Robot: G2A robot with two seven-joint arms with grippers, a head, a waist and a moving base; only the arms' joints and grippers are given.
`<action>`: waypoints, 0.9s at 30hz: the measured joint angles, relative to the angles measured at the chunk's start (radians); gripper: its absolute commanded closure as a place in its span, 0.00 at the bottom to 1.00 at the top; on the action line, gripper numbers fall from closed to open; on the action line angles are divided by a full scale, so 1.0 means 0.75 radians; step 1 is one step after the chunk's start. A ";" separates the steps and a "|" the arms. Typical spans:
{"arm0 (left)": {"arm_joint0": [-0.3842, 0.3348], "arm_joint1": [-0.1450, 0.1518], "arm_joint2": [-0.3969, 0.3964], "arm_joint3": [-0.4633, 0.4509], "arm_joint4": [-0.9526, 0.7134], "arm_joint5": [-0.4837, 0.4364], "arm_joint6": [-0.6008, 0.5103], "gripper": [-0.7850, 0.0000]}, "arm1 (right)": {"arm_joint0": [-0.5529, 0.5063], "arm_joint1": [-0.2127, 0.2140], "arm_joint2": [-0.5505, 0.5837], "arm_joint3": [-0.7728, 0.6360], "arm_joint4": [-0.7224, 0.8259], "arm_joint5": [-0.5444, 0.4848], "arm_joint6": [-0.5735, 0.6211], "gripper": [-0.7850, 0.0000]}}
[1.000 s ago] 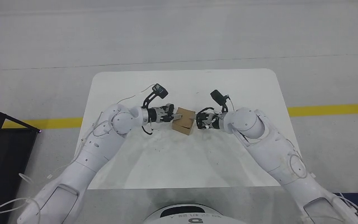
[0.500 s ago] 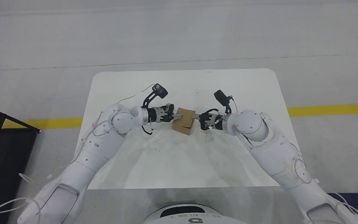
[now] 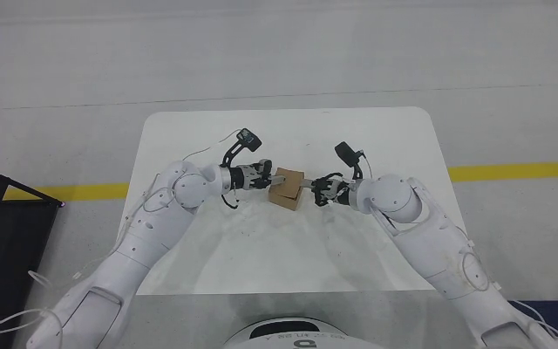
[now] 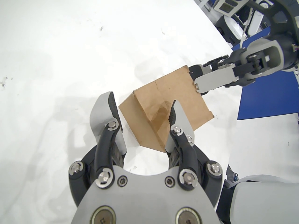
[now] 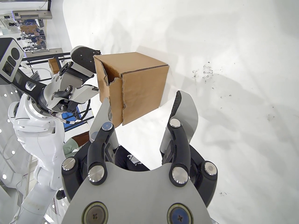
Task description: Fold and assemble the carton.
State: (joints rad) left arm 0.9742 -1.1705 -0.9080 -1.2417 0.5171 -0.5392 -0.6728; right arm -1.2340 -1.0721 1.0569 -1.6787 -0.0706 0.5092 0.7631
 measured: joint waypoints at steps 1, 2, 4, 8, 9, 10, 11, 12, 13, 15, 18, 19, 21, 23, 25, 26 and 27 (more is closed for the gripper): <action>0.001 0.000 -0.001 -0.001 -0.001 -0.001 0.000 0.38 | -0.001 0.000 0.001 -0.001 0.001 -0.003 0.000 0.29; 0.002 0.000 -0.001 -0.001 -0.002 -0.001 0.001 0.39 | -0.002 0.000 0.002 -0.001 0.002 -0.005 -0.001 0.29; 0.003 0.000 -0.002 -0.002 -0.004 -0.001 0.001 0.39 | -0.007 0.000 0.009 -0.003 0.009 -0.008 -0.007 0.26; 0.004 0.001 -0.002 -0.003 0.002 0.000 0.001 0.40 | -0.027 0.004 0.032 -0.010 0.031 -0.038 -0.010 0.27; 0.004 0.000 -0.001 -0.002 0.003 0.000 0.001 0.40 | -0.030 0.005 0.035 -0.010 0.031 -0.040 -0.008 0.27; 0.004 0.000 0.000 -0.001 0.005 0.002 0.001 0.41 | -0.030 0.005 0.035 -0.006 0.028 -0.036 -0.002 0.29; 0.004 0.000 0.001 0.000 0.007 0.002 0.001 0.41 | -0.025 0.005 0.031 0.001 0.023 -0.025 0.007 0.30; 0.004 0.000 0.002 0.001 0.011 0.003 0.000 0.41 | -0.016 0.005 0.022 0.013 0.014 -0.004 0.019 0.32; 0.003 0.000 0.004 0.002 0.017 0.003 -0.001 0.41 | 0.005 0.002 0.004 0.029 -0.002 0.031 0.037 0.33; 0.002 -0.001 0.005 0.004 0.019 0.004 -0.001 0.41 | 0.039 -0.003 -0.025 0.043 -0.019 0.064 0.053 0.33; 0.001 -0.001 0.005 0.006 0.018 0.006 -0.001 0.41 | 0.071 -0.009 -0.053 0.057 -0.032 0.082 0.061 0.34; 0.001 -0.001 0.005 0.006 0.018 0.005 -0.001 0.41 | 0.077 -0.011 -0.058 0.057 -0.033 0.087 0.060 0.33; 0.001 -0.001 0.004 0.007 0.018 0.004 -0.001 0.40 | 0.079 -0.012 -0.059 0.058 -0.031 0.090 0.055 0.33; 0.001 -0.001 0.004 0.007 0.018 0.004 -0.002 0.41 | 0.074 -0.012 -0.051 0.054 -0.021 0.090 0.039 0.33; 0.000 -0.001 0.005 0.007 0.019 0.004 -0.004 0.41 | 0.060 -0.012 -0.033 0.045 0.002 0.080 0.014 0.30; 0.000 -0.001 0.005 0.007 0.019 0.004 -0.005 0.41 | 0.051 -0.012 -0.024 0.040 0.013 0.074 0.001 0.30; 0.000 -0.001 0.005 0.007 0.020 0.004 -0.005 0.40 | 0.043 -0.012 -0.017 0.034 0.021 0.069 -0.010 0.28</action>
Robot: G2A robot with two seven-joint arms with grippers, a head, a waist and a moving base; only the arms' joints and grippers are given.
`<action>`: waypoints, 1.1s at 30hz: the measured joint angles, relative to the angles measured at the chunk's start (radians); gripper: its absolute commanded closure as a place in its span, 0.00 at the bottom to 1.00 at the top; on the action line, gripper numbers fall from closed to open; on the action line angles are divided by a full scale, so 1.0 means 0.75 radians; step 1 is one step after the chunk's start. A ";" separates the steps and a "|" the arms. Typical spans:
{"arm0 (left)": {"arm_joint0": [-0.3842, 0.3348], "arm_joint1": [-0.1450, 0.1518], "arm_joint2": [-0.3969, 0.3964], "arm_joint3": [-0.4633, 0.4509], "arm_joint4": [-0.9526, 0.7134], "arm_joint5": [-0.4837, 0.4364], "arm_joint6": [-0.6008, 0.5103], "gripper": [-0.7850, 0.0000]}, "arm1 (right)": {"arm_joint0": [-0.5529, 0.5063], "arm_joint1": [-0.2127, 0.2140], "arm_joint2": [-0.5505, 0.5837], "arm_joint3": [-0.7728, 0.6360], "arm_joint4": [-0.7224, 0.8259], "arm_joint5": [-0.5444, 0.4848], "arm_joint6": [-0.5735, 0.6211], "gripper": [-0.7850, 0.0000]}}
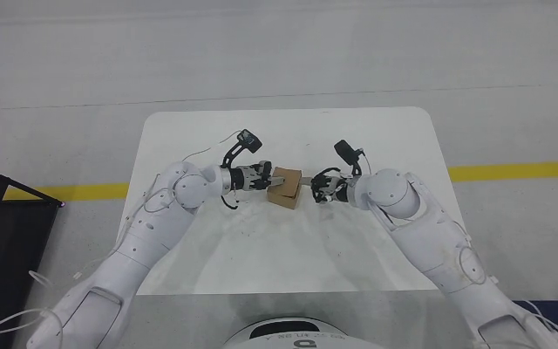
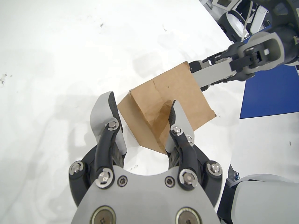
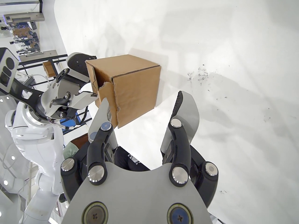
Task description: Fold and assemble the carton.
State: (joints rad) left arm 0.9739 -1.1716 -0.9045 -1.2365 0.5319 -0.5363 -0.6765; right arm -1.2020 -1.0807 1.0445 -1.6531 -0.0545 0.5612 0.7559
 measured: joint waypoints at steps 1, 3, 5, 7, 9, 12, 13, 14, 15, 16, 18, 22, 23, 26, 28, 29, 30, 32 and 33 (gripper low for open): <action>0.000 0.000 0.000 0.000 0.001 0.001 0.000 0.40 | -0.010 0.001 0.008 -0.007 0.008 -0.005 -0.011 0.29; 0.000 0.000 0.000 -0.001 0.002 0.002 0.001 0.40 | -0.021 0.001 0.014 -0.015 0.014 -0.013 -0.021 0.29; 0.000 0.000 -0.001 -0.002 0.003 0.002 0.001 0.40 | -0.028 0.002 0.017 -0.024 0.016 -0.034 -0.026 0.29; 0.001 0.000 -0.001 -0.003 0.006 0.003 0.001 0.40 | -0.035 0.002 0.014 -0.035 0.014 -0.065 -0.025 0.29; 0.001 0.000 -0.002 -0.004 0.007 0.004 0.001 0.41 | -0.034 0.002 0.004 -0.033 0.001 -0.068 -0.015 0.31; 0.002 0.000 -0.002 -0.005 0.008 0.002 0.002 0.41 | -0.008 -0.002 -0.022 -0.010 -0.016 -0.026 0.011 0.34; 0.002 0.000 -0.002 -0.005 0.009 0.001 0.003 0.41 | 0.008 -0.004 -0.034 0.001 -0.020 -0.012 0.023 0.35; 0.002 0.000 -0.002 -0.004 0.009 0.001 0.003 0.41 | 0.018 -0.006 -0.042 0.009 -0.022 -0.005 0.031 0.35; 0.002 0.000 -0.002 -0.003 0.009 0.002 0.003 0.42 | 0.030 -0.008 -0.052 0.019 -0.026 0.002 0.040 0.38; 0.002 0.000 -0.002 -0.003 0.008 0.003 0.003 0.42 | 0.038 -0.010 -0.058 0.025 -0.027 0.006 0.045 0.39; 0.002 0.000 -0.002 0.000 0.008 0.002 0.004 0.42 | 0.051 -0.012 -0.068 0.034 -0.031 0.015 0.052 0.40; 0.000 -0.001 -0.001 0.006 0.008 0.001 0.005 0.41 | 0.072 -0.017 -0.088 0.052 -0.036 0.036 0.063 0.45; 0.000 -0.001 0.000 0.007 0.008 0.001 0.006 0.42 | 0.077 -0.018 -0.092 0.056 -0.037 0.042 0.065 0.45; -0.002 -0.002 0.002 0.009 0.009 0.001 0.005 0.42 | 0.090 -0.021 -0.105 0.064 -0.040 0.054 0.072 0.45; -0.003 -0.003 0.003 0.012 0.009 0.000 0.005 0.42 | 0.097 -0.023 -0.112 0.069 -0.042 0.060 0.078 0.45; -0.004 -0.003 0.003 0.013 0.009 0.000 0.005 0.42 | 0.100 -0.023 -0.116 0.071 -0.045 0.062 0.080 0.44; -0.004 -0.003 0.004 0.014 0.008 0.001 0.005 0.42 | 0.104 -0.024 -0.120 0.073 -0.048 0.065 0.083 0.44; -0.006 -0.004 0.004 0.015 0.007 0.002 0.005 0.42 | 0.108 -0.025 -0.124 0.075 -0.051 0.068 0.086 0.42; -0.006 -0.004 0.005 0.016 0.007 0.002 0.005 0.42 | 0.110 -0.025 -0.126 0.075 -0.051 0.069 0.086 0.43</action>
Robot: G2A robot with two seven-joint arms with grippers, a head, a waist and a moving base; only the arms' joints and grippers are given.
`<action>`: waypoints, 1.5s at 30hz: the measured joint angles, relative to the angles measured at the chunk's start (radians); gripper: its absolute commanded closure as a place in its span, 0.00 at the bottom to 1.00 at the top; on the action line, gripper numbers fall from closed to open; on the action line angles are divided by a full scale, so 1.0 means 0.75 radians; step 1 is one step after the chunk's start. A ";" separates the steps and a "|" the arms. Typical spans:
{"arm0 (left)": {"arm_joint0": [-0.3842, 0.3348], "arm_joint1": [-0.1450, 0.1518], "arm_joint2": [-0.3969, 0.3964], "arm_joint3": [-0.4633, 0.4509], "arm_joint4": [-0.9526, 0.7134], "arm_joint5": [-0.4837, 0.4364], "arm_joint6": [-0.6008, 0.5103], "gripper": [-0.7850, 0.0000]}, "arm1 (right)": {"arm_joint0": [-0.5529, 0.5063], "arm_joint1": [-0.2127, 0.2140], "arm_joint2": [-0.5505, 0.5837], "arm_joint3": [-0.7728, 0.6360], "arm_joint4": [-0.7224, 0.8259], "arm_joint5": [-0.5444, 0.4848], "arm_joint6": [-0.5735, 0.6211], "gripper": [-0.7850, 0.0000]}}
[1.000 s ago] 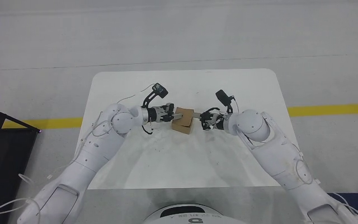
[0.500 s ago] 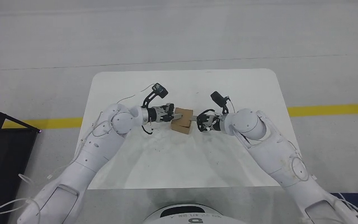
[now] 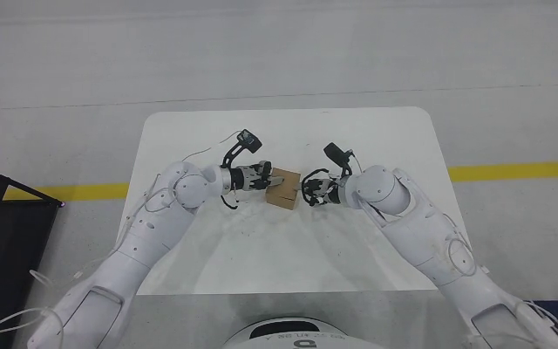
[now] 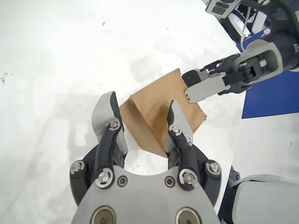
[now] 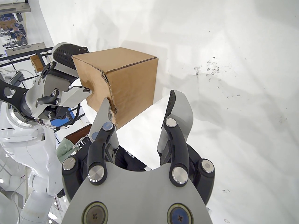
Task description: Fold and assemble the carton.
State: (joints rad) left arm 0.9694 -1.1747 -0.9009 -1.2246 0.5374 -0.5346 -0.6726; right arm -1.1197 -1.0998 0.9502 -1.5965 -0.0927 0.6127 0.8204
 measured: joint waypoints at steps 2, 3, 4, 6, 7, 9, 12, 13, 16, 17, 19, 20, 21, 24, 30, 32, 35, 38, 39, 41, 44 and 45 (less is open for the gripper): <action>-0.001 -0.001 0.001 0.001 0.000 0.000 0.000 0.42 | 0.001 0.000 -0.002 0.000 -0.001 0.002 0.000 0.41; -0.001 -0.001 0.001 0.002 0.000 0.000 0.001 0.42 | 0.001 0.000 -0.002 -0.001 -0.003 0.004 0.000 0.41; -0.001 -0.001 0.002 0.003 0.000 0.000 0.001 0.41 | 0.001 0.000 -0.002 -0.004 -0.005 0.005 -0.001 0.40; -0.002 -0.001 0.002 0.004 0.001 -0.001 0.002 0.40 | -0.005 0.000 0.005 -0.012 -0.002 0.001 -0.012 0.36; -0.002 -0.002 0.002 0.004 0.000 -0.001 0.002 0.40 | -0.013 0.001 0.015 -0.020 0.007 -0.011 -0.023 0.35; -0.003 -0.002 0.002 0.005 -0.003 -0.002 0.001 0.38 | -0.032 0.004 0.035 -0.033 0.025 -0.036 -0.041 0.35; -0.006 -0.001 -0.004 -0.001 -0.001 -0.001 0.001 0.35 | -0.063 0.009 0.061 -0.051 0.039 -0.068 -0.060 0.36; -0.006 0.000 -0.008 -0.006 0.001 0.000 0.001 0.33 | -0.071 0.010 0.067 -0.057 0.039 -0.074 -0.063 0.36; -0.007 0.006 -0.028 -0.025 0.016 0.007 0.005 0.28 | -0.082 0.013 0.076 -0.066 0.038 -0.077 -0.064 0.36; -0.006 0.009 -0.037 -0.032 0.017 0.009 0.008 0.27 | -0.084 0.013 0.078 -0.069 0.038 -0.079 -0.064 0.36; -0.002 0.015 -0.062 -0.050 0.017 0.013 0.012 0.25 | -0.090 0.015 0.084 -0.078 0.039 -0.086 -0.067 0.35; 0.001 0.018 -0.072 -0.057 0.016 0.013 0.011 0.25 | -0.094 0.015 0.087 -0.081 0.040 -0.091 -0.069 0.34; 0.003 0.021 -0.081 -0.065 0.014 0.013 0.007 0.25 | -0.099 0.016 0.091 -0.085 0.041 -0.096 -0.072 0.33; 0.017 0.028 -0.101 -0.089 0.010 0.016 -0.007 0.26 | -0.115 0.019 0.107 -0.096 0.049 -0.108 -0.081 0.34; 0.044 0.032 -0.095 -0.107 0.028 0.027 -0.019 0.28 | -0.125 0.022 0.115 -0.100 0.045 -0.103 -0.072 0.35; 0.045 0.031 -0.090 -0.103 0.036 0.029 -0.019 0.27 | -0.115 0.021 0.105 -0.094 0.038 -0.096 -0.060 0.35; 0.041 0.031 -0.088 -0.093 0.048 0.030 -0.019 0.27 | -0.096 0.018 0.087 -0.083 0.027 -0.088 -0.044 0.37; 0.035 0.031 -0.086 -0.083 0.055 0.030 -0.017 0.28 | -0.077 0.015 0.068 -0.069 0.016 -0.079 -0.026 0.38; 0.033 0.031 -0.085 -0.081 0.058 0.030 -0.017 0.28 | -0.071 0.015 0.062 -0.064 0.012 -0.074 -0.019 0.38; 0.030 0.030 -0.081 -0.077 0.067 0.030 -0.016 0.29 | -0.056 0.013 0.047 -0.054 -0.002 -0.062 0.000 0.38; 0.026 0.029 -0.074 -0.073 0.080 0.029 -0.013 0.29 | -0.035 0.010 0.026 -0.043 -0.019 -0.051 0.021 0.39; 0.024 0.028 -0.072 -0.071 0.086 0.030 -0.012 0.29 | -0.027 0.009 0.018 -0.038 -0.024 -0.046 0.027 0.39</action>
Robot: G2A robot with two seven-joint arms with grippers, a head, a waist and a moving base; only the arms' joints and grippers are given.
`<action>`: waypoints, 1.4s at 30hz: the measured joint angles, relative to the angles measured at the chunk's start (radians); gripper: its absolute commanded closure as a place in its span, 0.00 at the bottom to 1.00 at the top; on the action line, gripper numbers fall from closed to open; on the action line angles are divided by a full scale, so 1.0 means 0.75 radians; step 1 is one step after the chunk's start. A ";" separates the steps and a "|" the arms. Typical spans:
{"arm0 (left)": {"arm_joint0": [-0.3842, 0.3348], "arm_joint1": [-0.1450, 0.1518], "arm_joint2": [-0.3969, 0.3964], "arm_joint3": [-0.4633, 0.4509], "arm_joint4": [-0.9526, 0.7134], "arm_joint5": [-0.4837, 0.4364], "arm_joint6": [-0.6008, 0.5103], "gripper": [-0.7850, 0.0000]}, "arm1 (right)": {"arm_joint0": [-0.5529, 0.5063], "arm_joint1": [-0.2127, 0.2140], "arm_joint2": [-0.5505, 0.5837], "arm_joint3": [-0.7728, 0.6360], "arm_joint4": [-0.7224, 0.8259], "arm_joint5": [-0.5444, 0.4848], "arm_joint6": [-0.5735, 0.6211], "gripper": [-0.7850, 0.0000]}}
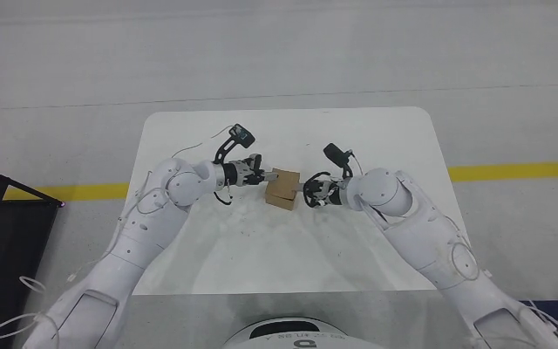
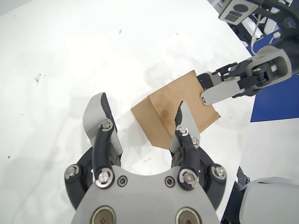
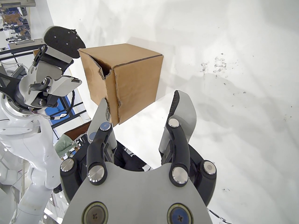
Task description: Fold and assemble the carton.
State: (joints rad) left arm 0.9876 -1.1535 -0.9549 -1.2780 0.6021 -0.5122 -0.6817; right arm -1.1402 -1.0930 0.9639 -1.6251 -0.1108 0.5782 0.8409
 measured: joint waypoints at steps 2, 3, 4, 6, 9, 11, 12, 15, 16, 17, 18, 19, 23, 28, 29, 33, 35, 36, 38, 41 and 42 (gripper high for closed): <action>-0.002 -0.001 0.003 0.002 0.005 0.001 0.001 0.29 | 0.012 -0.002 -0.013 0.007 -0.009 0.009 0.009 0.39; -0.003 -0.001 0.004 0.003 0.008 0.001 0.002 0.29 | 0.017 -0.003 -0.019 0.010 -0.014 0.014 0.013 0.38; -0.004 -0.001 0.005 0.004 0.011 0.000 0.004 0.29 | 0.025 -0.005 -0.027 0.014 -0.018 0.019 0.017 0.38; -0.006 -0.001 0.006 0.006 0.017 0.000 0.006 0.29 | 0.036 -0.008 -0.040 0.020 -0.025 0.028 0.024 0.37; -0.007 -0.002 0.008 0.007 0.026 0.000 0.009 0.29 | 0.049 -0.010 -0.056 0.027 -0.036 0.042 0.034 0.36; -0.008 -0.002 0.010 0.008 0.033 0.001 0.012 0.29 | 0.059 -0.013 -0.069 0.032 -0.046 0.057 0.040 0.33; -0.008 -0.002 0.011 0.008 0.035 0.001 0.013 0.29 | 0.064 -0.014 -0.074 0.033 -0.050 0.063 0.042 0.31; -0.009 -0.003 0.012 0.009 0.037 0.001 0.016 0.29 | 0.073 -0.017 -0.085 0.035 -0.055 0.073 0.044 0.22; -0.009 -0.003 0.013 0.009 0.040 0.000 0.017 0.29 | 0.074 -0.018 -0.085 0.032 -0.053 0.071 0.038 0.11; -0.009 -0.003 0.013 0.010 0.042 0.000 0.019 0.29 | 0.071 -0.018 -0.082 0.029 -0.047 0.066 0.031 0.07; -0.009 -0.003 0.013 0.010 0.041 0.000 0.020 0.29 | 0.066 -0.018 -0.075 0.025 -0.037 0.058 0.020 0.04; -0.008 -0.003 0.013 0.011 0.040 -0.001 0.022 0.29 | 0.056 -0.018 -0.062 0.020 -0.019 0.045 0.001 0.04; -0.009 -0.003 0.011 0.011 0.037 -0.002 0.024 0.28 | 0.013 -0.015 -0.014 0.004 0.033 0.003 -0.054 0.09; -0.008 -0.002 0.007 0.006 0.037 -0.004 0.026 0.29 | -0.015 -0.009 0.012 -0.010 0.041 -0.003 -0.064 0.11; -0.007 -0.002 0.006 0.005 0.039 -0.005 0.027 0.29 | -0.016 -0.008 0.014 -0.011 0.039 0.000 -0.063 0.11; -0.005 -0.001 0.005 0.001 0.047 -0.003 0.028 0.29 | -0.015 -0.007 0.016 -0.004 0.036 0.016 -0.059 0.11; -0.005 0.000 0.005 -0.001 0.056 -0.001 0.027 0.29 | -0.010 -0.008 0.016 0.004 0.037 0.023 -0.055 0.11; -0.004 0.000 0.005 -0.001 0.061 -0.001 0.028 0.30 | -0.008 -0.008 0.015 0.008 0.037 0.025 -0.054 0.12; -0.004 0.000 0.006 -0.002 0.069 -0.001 0.030 0.30 | 0.002 -0.010 0.006 0.021 0.036 0.029 -0.044 0.16; -0.003 0.000 0.006 -0.002 0.073 0.000 0.032 0.32 | 0.038 -0.020 -0.042 0.042 0.013 0.034 -0.018 0.23; -0.003 0.000 0.006 -0.002 0.073 0.000 0.033 0.31 | 0.059 -0.026 -0.072 0.051 -0.011 0.050 -0.012 0.26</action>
State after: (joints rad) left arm 0.9855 -1.1532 -0.9502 -1.2797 0.6571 -0.5118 -0.6573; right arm -1.0959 -1.1123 0.9097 -1.5866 -0.1190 0.6159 0.8316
